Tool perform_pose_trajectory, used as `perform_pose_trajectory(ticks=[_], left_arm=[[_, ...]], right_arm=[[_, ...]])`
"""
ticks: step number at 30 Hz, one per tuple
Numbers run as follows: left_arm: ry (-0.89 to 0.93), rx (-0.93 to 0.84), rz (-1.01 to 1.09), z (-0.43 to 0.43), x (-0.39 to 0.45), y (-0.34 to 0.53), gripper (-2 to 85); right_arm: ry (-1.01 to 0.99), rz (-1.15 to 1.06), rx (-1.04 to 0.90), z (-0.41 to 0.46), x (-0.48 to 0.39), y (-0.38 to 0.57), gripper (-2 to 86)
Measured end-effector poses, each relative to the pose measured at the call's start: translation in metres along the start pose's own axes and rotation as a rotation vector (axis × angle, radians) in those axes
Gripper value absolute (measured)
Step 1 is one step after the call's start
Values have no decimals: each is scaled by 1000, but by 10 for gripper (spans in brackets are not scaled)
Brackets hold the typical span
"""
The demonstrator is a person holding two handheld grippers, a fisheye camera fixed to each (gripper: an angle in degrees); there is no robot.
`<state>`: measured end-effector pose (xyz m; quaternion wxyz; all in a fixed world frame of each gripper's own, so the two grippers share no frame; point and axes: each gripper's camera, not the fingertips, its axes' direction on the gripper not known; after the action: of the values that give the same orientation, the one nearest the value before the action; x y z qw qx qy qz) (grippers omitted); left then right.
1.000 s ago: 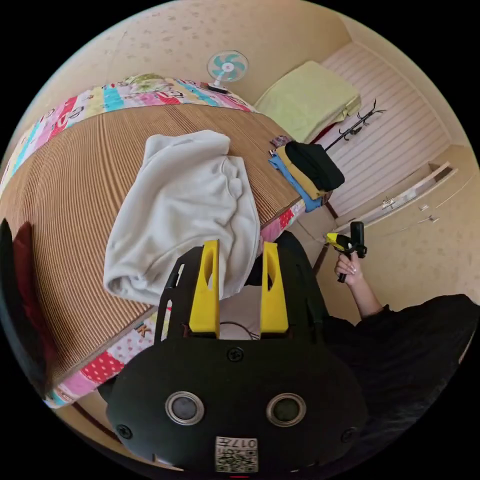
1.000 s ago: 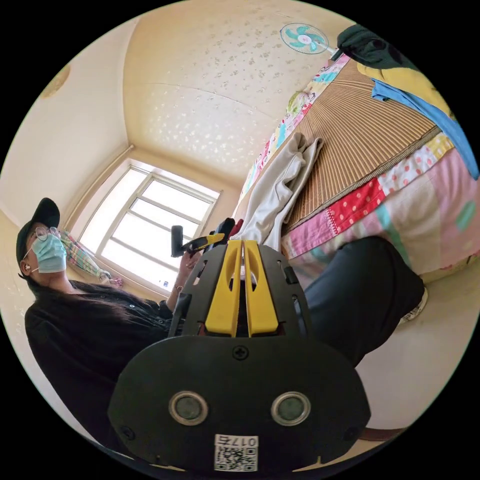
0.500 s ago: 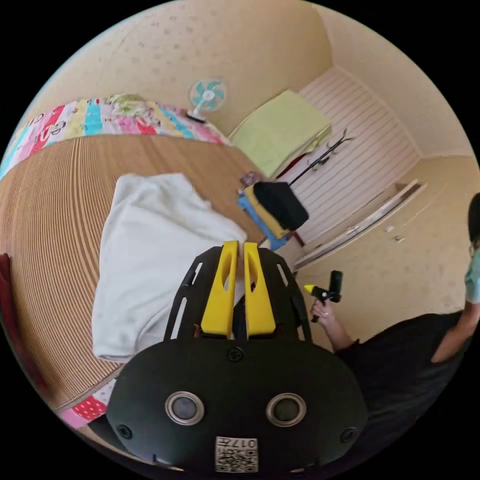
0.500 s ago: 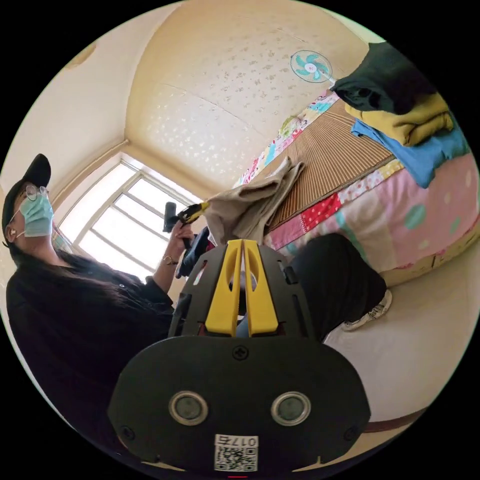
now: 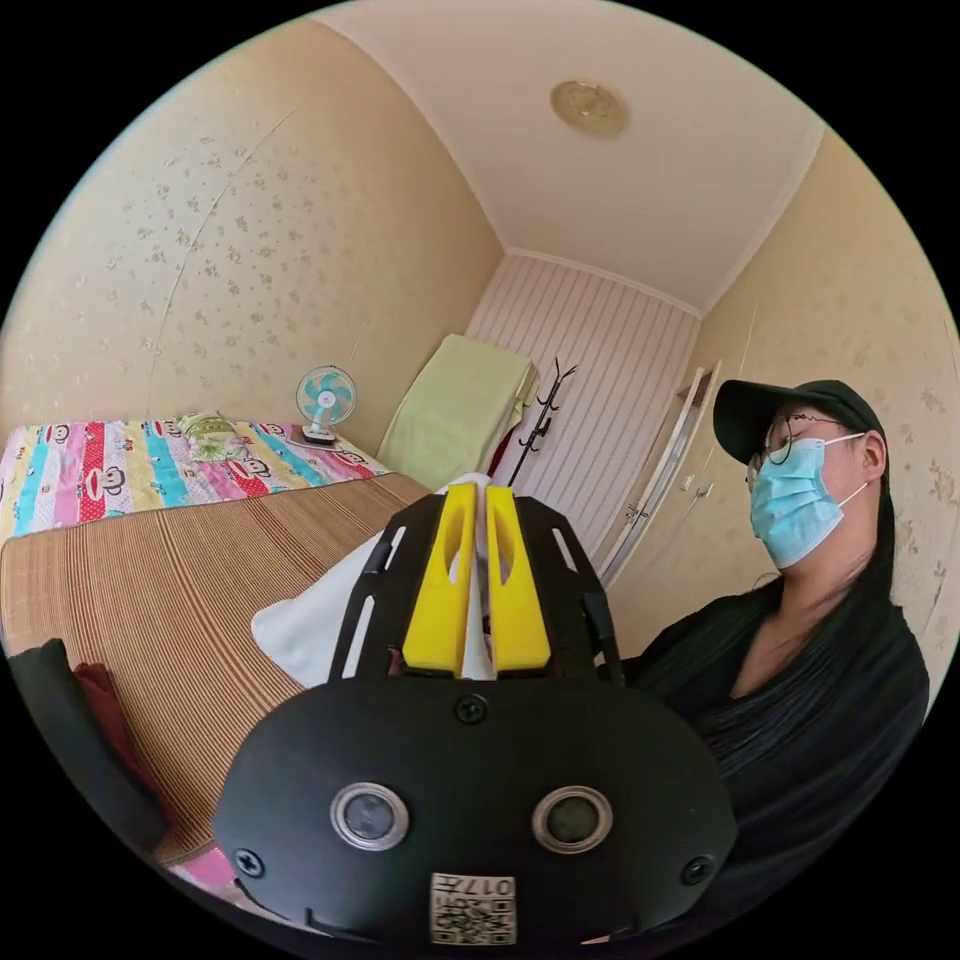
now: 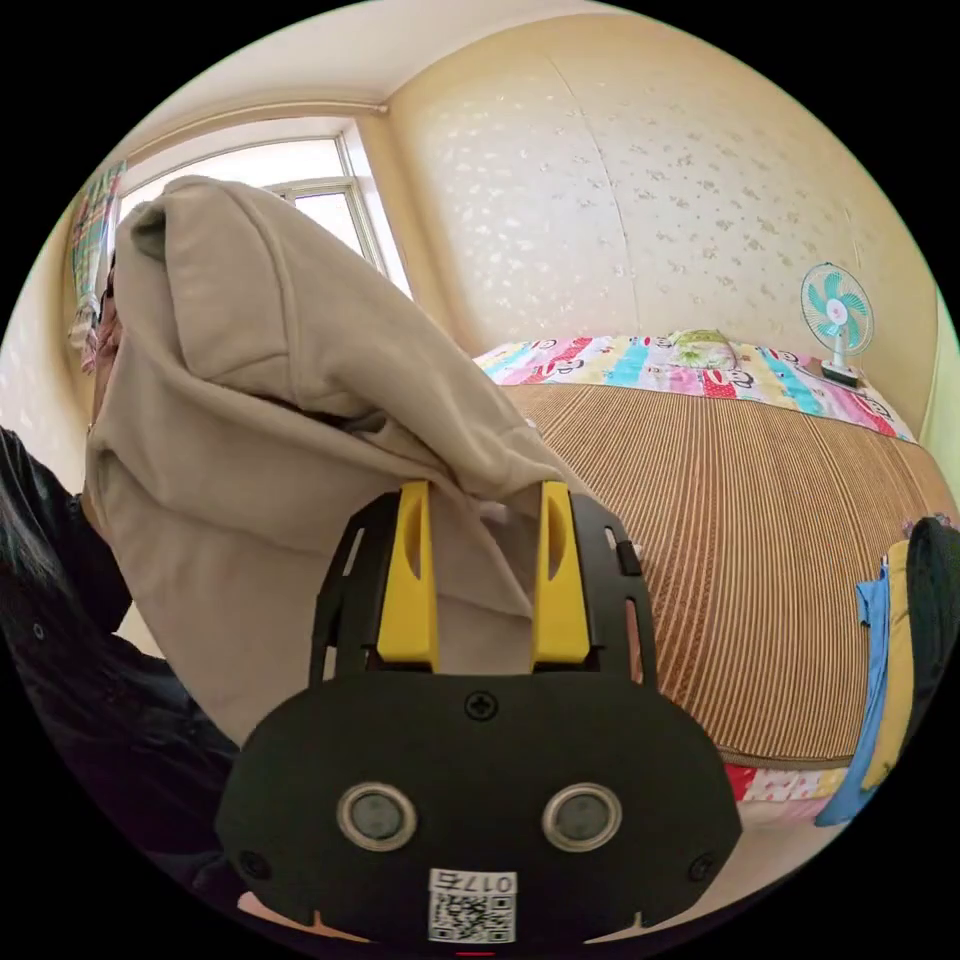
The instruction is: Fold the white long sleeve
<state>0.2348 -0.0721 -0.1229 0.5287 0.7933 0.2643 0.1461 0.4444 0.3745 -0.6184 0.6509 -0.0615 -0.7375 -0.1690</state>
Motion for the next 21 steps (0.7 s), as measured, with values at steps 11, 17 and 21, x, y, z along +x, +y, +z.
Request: perform_pose_trajectory(ticks=[11,17,21], left_arm=[[262,114,-20,-117,11,-16,-7],[580,146,-9,-121,23,-42,-7],[655,151,31,-148,43,-58,-7]], right_arm=[[-293,-137,51,-33,-15,81,132],[-260,-212,7,-3,-58,104,149],[-300,-141,33,2,-52,103,154]])
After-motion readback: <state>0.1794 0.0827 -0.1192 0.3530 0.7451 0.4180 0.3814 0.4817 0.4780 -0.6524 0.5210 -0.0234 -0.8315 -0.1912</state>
